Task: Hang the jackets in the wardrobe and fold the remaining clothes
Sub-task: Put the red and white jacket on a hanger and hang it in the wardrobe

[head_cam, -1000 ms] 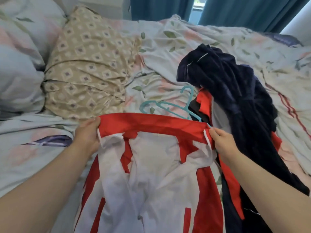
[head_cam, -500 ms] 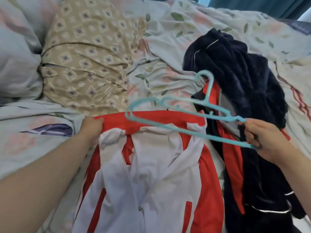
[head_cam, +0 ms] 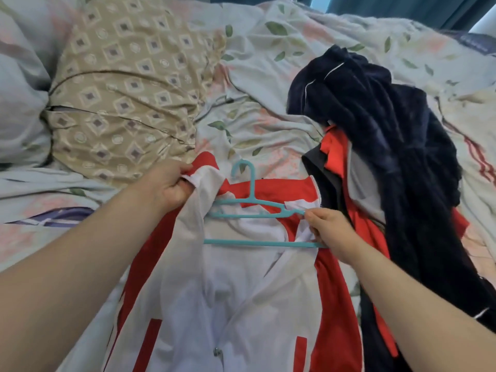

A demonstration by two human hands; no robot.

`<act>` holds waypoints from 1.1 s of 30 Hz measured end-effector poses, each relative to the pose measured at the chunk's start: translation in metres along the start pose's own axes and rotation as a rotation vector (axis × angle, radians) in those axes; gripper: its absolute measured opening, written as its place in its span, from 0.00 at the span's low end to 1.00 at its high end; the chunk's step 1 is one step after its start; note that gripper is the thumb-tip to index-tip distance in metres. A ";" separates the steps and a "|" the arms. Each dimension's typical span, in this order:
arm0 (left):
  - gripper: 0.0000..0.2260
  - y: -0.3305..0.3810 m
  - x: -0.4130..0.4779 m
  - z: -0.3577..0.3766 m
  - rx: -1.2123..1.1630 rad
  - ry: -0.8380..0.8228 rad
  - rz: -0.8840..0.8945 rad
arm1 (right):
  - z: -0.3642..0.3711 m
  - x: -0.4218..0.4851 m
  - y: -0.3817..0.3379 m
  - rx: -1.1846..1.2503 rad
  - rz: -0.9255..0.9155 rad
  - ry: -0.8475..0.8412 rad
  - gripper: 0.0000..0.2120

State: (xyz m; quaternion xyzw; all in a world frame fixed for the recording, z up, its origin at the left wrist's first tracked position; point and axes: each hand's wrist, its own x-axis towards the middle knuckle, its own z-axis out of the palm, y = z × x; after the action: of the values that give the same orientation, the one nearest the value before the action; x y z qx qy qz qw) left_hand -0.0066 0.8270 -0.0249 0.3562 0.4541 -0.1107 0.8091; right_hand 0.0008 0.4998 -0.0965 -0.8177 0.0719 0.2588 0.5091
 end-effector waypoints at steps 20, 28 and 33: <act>0.21 -0.178 0.050 -0.048 1.956 -0.308 1.013 | 0.004 0.021 0.052 0.120 0.164 0.503 0.19; 0.19 -0.183 0.058 -0.029 1.894 -0.276 1.255 | -0.050 -0.015 0.003 0.254 0.095 0.413 0.06; 0.19 -0.201 0.051 -0.027 1.829 -0.292 1.117 | 0.028 0.013 -0.039 0.137 0.010 0.114 0.09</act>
State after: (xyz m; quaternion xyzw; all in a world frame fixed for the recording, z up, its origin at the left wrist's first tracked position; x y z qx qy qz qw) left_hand -0.0966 0.7080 -0.1716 0.9652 -0.1280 -0.0644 0.2189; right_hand 0.0173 0.5444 -0.0813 -0.7941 0.1223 0.2089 0.5576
